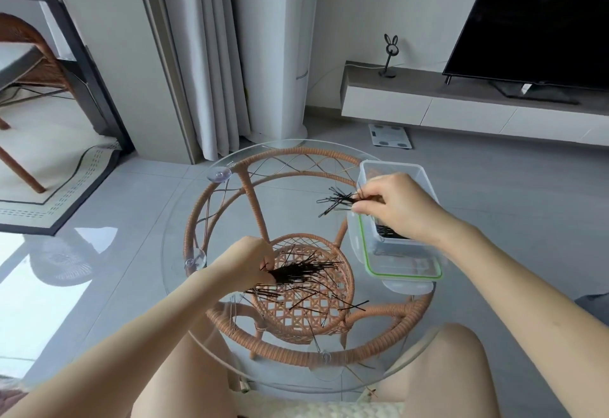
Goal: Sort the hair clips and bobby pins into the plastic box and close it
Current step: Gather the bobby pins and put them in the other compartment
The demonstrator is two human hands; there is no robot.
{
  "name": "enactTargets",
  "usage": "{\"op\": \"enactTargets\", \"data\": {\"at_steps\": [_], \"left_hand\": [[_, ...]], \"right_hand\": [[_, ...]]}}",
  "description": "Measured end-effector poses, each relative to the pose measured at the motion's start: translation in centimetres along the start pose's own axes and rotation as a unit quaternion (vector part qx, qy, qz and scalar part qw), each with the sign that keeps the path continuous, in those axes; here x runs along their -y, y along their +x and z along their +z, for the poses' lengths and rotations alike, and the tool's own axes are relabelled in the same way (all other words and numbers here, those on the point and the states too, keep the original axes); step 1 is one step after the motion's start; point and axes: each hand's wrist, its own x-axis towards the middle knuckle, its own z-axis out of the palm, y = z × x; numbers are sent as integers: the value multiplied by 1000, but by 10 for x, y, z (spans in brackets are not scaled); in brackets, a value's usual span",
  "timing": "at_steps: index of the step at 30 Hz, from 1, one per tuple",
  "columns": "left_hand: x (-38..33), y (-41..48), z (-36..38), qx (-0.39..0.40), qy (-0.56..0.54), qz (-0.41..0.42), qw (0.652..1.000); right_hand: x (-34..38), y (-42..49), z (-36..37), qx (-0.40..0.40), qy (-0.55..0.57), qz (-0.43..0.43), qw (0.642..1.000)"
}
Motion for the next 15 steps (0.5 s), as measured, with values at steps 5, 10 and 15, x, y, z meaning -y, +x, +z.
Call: {"op": "enactTargets", "data": {"at_steps": [5,10,15], "left_hand": [[1,4,-2,5,10,-5,1000],[0,4,-7,-3,22,1,1000],[0,3,-19,-20,5,-5,1000]], "right_hand": [[-44,-1,-22,20,-54,42,997],[-82,-6,-15,99,-116,99,983],[-92,-12,2,162,-122,133,970]]}}
